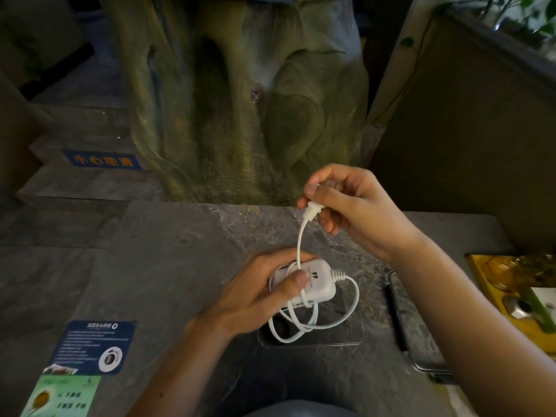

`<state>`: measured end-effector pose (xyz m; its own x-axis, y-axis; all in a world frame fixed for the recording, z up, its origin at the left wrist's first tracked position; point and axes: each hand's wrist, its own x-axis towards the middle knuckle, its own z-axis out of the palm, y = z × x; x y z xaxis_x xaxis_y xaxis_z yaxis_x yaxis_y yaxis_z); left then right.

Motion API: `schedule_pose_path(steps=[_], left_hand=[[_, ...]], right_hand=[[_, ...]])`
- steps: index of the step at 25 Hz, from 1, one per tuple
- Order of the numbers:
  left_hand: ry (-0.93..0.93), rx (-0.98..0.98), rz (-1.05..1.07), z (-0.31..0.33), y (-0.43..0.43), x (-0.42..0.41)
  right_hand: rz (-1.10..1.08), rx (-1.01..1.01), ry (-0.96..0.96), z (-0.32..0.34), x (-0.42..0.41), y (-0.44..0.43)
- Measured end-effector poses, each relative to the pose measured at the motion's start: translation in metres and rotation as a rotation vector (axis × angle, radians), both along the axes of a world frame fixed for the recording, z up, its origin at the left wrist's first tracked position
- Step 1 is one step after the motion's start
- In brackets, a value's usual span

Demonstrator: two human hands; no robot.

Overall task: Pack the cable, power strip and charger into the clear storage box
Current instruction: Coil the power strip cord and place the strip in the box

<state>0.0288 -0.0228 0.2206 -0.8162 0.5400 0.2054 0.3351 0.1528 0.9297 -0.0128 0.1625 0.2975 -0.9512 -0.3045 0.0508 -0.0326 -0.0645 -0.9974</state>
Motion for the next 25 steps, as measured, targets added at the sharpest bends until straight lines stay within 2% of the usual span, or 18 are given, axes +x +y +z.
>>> schedule_pose_path(steps=[6, 11, 15, 22, 25], left_hand=[[-0.089, 0.132, 0.031, 0.004, 0.005, 0.007], [-0.036, 0.121, 0.084, 0.004, 0.006, 0.006], [-0.030, 0.141, 0.160, 0.002, 0.008, 0.005], [-0.065, 0.154, 0.271, -0.006, 0.013, 0.003], [-0.076, 0.107, 0.308, -0.010, 0.013, 0.002]], right_hand=[[-0.097, -0.135, -0.236, -0.021, -0.004, 0.011], [-0.145, -0.276, -0.429, -0.051, 0.008, 0.017], [-0.153, -0.329, -0.450, -0.071, 0.024, 0.020], [-0.124, -0.185, -0.358, -0.079, 0.051, 0.018], [-0.147, -0.193, -0.393, -0.075, 0.055, 0.019]])
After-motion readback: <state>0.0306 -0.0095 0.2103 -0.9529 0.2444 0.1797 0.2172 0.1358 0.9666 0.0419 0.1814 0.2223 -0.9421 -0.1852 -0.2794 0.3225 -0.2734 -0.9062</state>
